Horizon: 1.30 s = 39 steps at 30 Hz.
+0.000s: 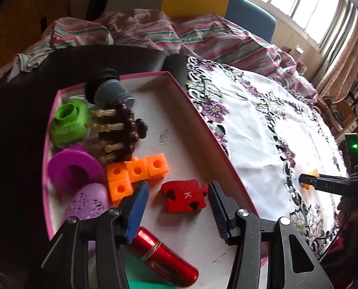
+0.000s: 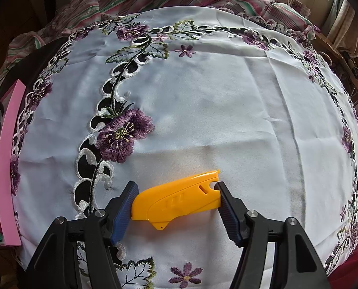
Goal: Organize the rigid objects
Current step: 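Carry the red puzzle piece into the tray and open the left tool, then carry the yellow clip into the tray and open the right tool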
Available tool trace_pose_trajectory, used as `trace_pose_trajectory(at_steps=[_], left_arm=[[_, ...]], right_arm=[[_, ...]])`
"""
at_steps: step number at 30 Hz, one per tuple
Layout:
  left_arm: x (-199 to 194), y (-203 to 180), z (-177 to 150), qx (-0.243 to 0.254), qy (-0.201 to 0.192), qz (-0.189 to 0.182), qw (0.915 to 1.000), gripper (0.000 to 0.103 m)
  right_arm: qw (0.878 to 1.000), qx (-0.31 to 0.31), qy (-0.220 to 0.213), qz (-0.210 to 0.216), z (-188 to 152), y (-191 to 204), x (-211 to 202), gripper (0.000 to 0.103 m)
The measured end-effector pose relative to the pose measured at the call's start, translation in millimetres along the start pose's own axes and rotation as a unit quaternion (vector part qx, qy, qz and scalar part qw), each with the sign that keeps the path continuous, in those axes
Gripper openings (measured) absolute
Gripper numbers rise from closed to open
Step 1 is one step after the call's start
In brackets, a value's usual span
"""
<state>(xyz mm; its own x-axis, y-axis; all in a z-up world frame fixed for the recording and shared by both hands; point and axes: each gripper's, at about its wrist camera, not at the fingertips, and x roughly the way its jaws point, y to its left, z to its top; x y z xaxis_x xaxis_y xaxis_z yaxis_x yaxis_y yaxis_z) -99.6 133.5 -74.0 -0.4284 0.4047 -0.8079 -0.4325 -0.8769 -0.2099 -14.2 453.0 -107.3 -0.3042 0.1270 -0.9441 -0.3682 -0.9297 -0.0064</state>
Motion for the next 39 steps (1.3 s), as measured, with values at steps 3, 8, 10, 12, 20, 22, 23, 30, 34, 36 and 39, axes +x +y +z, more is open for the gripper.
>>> trace_pose_trajectory(at_steps=[3, 8, 10, 12, 20, 22, 23, 30, 34, 36, 39], left_arm=[[-8.2, -1.4, -3.6, 0.004, -0.010, 0.029, 0.9995, 0.052], [-23.3, -2.2, -8.7, 0.009, -0.034, 0.051, 0.9980, 0.052], [-27.2, -1.9, -9.3, 0.011, -0.039, 0.054, 0.9977, 0.052], [-30.0, -1.6, -9.8, 0.011, -0.043, 0.058, 0.9973, 0.052], [-37.4, 5.1, -15.5, 0.003, -0.050, 0.069, 0.9964, 0.052], [-38.5, 7.2, -16.5, 0.000, -0.050, 0.071, 0.9962, 0.052], [-38.7, 8.2, -17.2, -0.001, -0.050, 0.072, 0.9961, 0.052], [-40.9, 13.0, -22.7, -0.005, -0.051, 0.077, 0.9957, 0.052], [-43.9, 15.2, -25.1, -0.006, -0.057, 0.084, 0.9948, 0.052], [-46.0, 16.6, -25.3, -0.006, -0.061, 0.088, 0.9942, 0.052], [-49.0, 19.6, -25.7, -0.009, -0.066, 0.093, 0.9935, 0.053]], right_arm=[[1.000, -0.002, -0.001, -0.001, 0.2, 0.8, 0.0, 0.066], [1.000, -0.004, -0.001, -0.003, -1.4, 3.5, -2.0, 0.066], [1.000, -0.005, -0.002, -0.004, -1.3, 2.9, -1.8, 0.066], [1.000, -0.006, -0.002, -0.005, -1.8, 3.5, -1.9, 0.066], [1.000, -0.008, -0.003, -0.006, -2.5, 5.0, -3.3, 0.066], [1.000, -0.008, -0.003, -0.006, -2.5, 5.0, -3.2, 0.066], [1.000, -0.009, -0.003, -0.006, -2.4, 5.0, -3.1, 0.066], [1.000, -0.010, -0.003, -0.007, -2.2, 5.7, -3.8, 0.066], [1.000, -0.012, -0.004, -0.008, -2.2, 7.0, -5.1, 0.066], [1.000, -0.012, -0.004, -0.009, -2.2, 7.3, -5.5, 0.066], [1.000, -0.014, -0.005, -0.010, -1.7, 7.4, -5.5, 0.066]])
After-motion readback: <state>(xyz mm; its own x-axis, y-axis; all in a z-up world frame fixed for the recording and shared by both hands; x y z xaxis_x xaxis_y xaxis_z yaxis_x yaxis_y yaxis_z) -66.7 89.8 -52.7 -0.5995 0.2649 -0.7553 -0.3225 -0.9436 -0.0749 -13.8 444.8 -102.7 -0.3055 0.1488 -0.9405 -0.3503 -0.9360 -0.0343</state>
